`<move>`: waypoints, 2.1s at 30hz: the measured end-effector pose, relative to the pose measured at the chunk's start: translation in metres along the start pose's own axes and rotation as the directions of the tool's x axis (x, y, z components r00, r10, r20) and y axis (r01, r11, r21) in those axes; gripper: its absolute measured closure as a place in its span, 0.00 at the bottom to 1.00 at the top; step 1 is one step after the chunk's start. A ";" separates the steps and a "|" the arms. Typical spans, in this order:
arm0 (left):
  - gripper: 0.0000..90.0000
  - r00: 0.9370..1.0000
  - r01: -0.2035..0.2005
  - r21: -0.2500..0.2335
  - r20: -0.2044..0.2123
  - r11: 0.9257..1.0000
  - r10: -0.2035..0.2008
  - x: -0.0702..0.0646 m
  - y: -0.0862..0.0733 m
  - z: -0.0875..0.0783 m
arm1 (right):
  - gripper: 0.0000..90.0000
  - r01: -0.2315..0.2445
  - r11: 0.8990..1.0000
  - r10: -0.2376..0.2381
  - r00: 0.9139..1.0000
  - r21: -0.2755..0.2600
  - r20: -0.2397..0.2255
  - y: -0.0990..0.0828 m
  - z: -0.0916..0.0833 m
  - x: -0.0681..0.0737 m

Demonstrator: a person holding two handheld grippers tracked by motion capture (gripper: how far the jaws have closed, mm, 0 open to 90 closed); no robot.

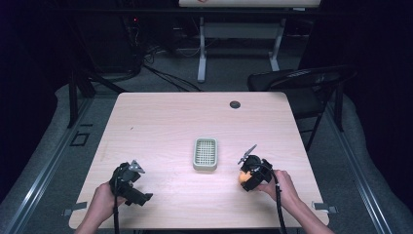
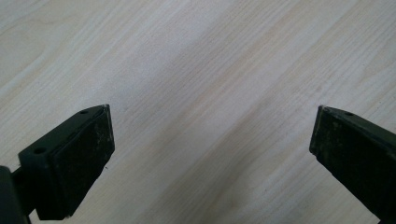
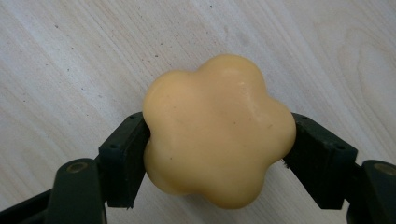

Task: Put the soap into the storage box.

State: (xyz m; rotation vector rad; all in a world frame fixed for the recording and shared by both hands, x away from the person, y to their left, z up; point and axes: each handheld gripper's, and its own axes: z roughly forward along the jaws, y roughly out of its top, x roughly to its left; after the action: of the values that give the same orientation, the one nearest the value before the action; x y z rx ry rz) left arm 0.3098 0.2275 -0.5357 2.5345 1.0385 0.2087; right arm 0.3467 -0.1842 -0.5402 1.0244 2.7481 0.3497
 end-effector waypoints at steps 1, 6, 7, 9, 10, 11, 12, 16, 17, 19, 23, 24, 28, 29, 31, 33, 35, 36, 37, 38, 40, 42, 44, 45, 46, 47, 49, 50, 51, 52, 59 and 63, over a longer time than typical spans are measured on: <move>0.00 1.000 0.000 0.000 0.000 1.000 0.000 0.000 0.000 0.000 | 0.29 0.001 1.000 -0.001 1.000 0.000 -0.001 0.000 -0.001 0.000; 0.00 1.000 0.000 0.000 -0.002 1.000 0.000 0.000 0.000 0.000 | 0.29 0.001 1.000 -0.001 1.000 -0.015 0.003 0.001 -0.005 -0.001; 0.00 1.000 0.002 0.001 -0.002 1.000 -0.002 0.000 0.000 0.000 | 0.29 0.002 1.000 -0.002 1.000 -0.012 0.005 0.001 -0.006 -0.001; 0.00 1.000 0.003 0.000 -0.001 1.000 -0.003 0.001 0.000 0.000 | 0.29 -0.001 1.000 0.001 1.000 -0.020 0.000 0.001 -0.007 -0.001; 0.00 1.000 0.004 -0.001 -0.001 1.000 -0.004 0.001 0.000 0.000 | 0.29 0.004 1.000 -0.004 1.000 -0.014 0.005 0.002 -0.008 -0.001; 0.00 1.000 0.004 -0.001 -0.001 1.000 -0.004 0.001 0.000 0.000 | 0.29 0.001 1.000 -0.001 1.000 -0.019 0.002 0.002 -0.008 -0.002; 0.00 1.000 0.003 0.000 -0.001 1.000 -0.003 0.001 0.000 0.000 | 0.29 0.000 1.000 0.000 1.000 -0.019 -0.004 0.002 -0.009 -0.002; 0.00 1.000 0.003 0.001 -0.002 1.000 -0.003 0.000 0.000 0.000 | 0.29 0.002 1.000 -0.002 1.000 -0.021 0.003 0.003 -0.012 -0.004; 0.00 1.000 0.005 0.001 -0.002 1.000 -0.005 0.000 0.000 0.000 | 0.29 -0.002 1.000 0.002 1.000 -0.027 0.001 0.004 -0.013 -0.004; 0.00 1.000 0.006 0.001 -0.001 1.000 -0.006 0.001 -0.001 0.000 | 0.29 0.003 1.000 -0.003 1.000 -0.029 0.002 0.006 -0.014 -0.004; 0.00 1.000 0.005 0.001 -0.002 1.000 -0.005 0.001 -0.001 0.000 | 0.29 0.005 0.999 -0.005 1.000 -0.037 0.001 0.010 -0.015 -0.003; 0.00 1.000 0.005 0.001 -0.001 1.000 -0.005 0.001 -0.001 0.000 | 0.29 -0.001 0.999 0.001 1.000 -0.047 -0.001 0.010 -0.014 -0.003; 0.00 1.000 0.005 0.002 -0.001 1.000 -0.005 0.001 -0.001 0.000 | 0.29 0.017 0.999 -0.017 1.000 -0.031 0.005 0.014 -0.017 -0.004; 0.00 1.000 0.005 0.002 -0.001 1.000 -0.005 0.001 -0.001 0.000 | 0.29 0.015 0.999 -0.015 1.000 -0.035 0.000 0.014 -0.017 -0.004; 0.00 1.000 0.006 0.002 -0.001 1.000 -0.006 0.002 -0.001 0.000 | 0.29 0.017 0.999 -0.017 1.000 -0.035 0.003 0.016 -0.018 -0.005; 0.00 1.000 0.006 0.002 -0.001 1.000 -0.006 0.002 -0.001 0.000 | 0.29 0.019 0.999 -0.019 1.000 -0.035 0.005 0.017 -0.019 -0.005; 0.00 1.000 0.006 0.002 -0.001 1.000 -0.006 0.002 -0.001 0.000 | 0.29 0.013 0.999 -0.013 1.000 -0.047 0.002 0.019 -0.020 -0.005; 0.00 1.000 0.006 0.002 0.000 1.000 -0.006 0.002 -0.001 0.000 | 0.29 0.017 0.999 -0.016 1.000 -0.043 0.004 0.019 -0.020 -0.005; 0.00 1.000 0.005 0.002 0.000 1.000 -0.005 0.002 -0.001 0.000 | 0.29 0.022 0.999 -0.021 1.000 -0.043 0.005 0.020 -0.021 -0.005; 0.00 1.000 0.005 0.002 0.000 1.000 -0.005 0.002 -0.001 0.000 | 0.29 0.021 0.999 -0.021 1.000 -0.044 0.006 0.021 -0.022 -0.005; 0.00 1.000 0.005 0.002 0.000 1.000 -0.005 0.002 -0.001 0.000 | 0.29 0.011 0.998 -0.011 1.000 -0.064 0.001 0.023 -0.022 -0.005; 0.00 1.000 0.007 0.002 0.002 1.000 -0.007 0.001 -0.001 0.000 | 0.29 0.019 0.998 -0.019 1.000 -0.057 0.003 0.025 -0.024 -0.005; 0.00 1.000 0.005 0.002 0.001 1.000 -0.005 0.001 -0.001 0.000 | 0.29 0.021 0.998 -0.021 1.000 -0.058 0.005 0.027 -0.025 -0.005; 0.00 1.000 0.005 0.001 0.000 1.000 -0.005 0.001 -0.001 0.000 | 0.29 0.022 0.998 -0.022 1.000 -0.057 0.005 0.028 -0.026 -0.005; 0.00 1.000 0.005 0.001 0.000 1.000 -0.005 0.002 -0.001 -0.001 | 0.29 0.026 0.998 -0.026 1.000 -0.056 0.003 0.029 -0.026 -0.006; 0.00 1.000 0.006 0.001 0.001 1.000 -0.006 0.002 -0.001 0.000 | 0.29 0.023 0.998 -0.023 1.000 -0.060 0.003 0.030 -0.026 -0.005; 0.00 1.000 0.006 0.001 0.001 1.000 -0.006 0.002 -0.001 0.000 | 0.29 0.027 0.998 -0.027 1.000 -0.060 0.003 0.033 -0.026 -0.005; 0.00 1.000 0.008 0.001 0.003 1.000 -0.008 0.001 -0.001 0.000 | 0.29 0.031 0.998 -0.031 1.000 -0.059 0.001 0.035 -0.026 -0.005; 0.00 1.000 0.005 0.001 0.002 1.000 -0.005 0.001 -0.001 0.000 | 0.29 0.034 0.998 -0.034 0.999 -0.054 0.007 0.036 -0.027 -0.005; 0.00 1.000 0.005 0.001 0.002 1.000 -0.005 0.001 -0.001 0.000 | 0.29 0.036 0.998 -0.036 0.999 -0.058 0.001 0.037 -0.026 -0.005; 0.00 1.000 0.005 0.000 0.003 1.000 -0.005 0.002 -0.001 0.000 | 0.29 0.044 0.997 -0.045 0.999 -0.061 -0.002 0.046 -0.025 -0.003; 0.00 1.000 0.005 0.001 0.003 1.000 -0.005 0.002 0.000 0.000 | 0.29 0.050 0.997 -0.051 0.999 -0.065 -0.002 0.051 -0.025 -0.002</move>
State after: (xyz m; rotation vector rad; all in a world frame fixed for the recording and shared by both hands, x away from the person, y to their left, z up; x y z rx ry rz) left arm 0.3109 0.2288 -0.5359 2.5320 1.0446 0.2031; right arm 0.3726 -0.1519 -0.5015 0.9375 2.7410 0.4310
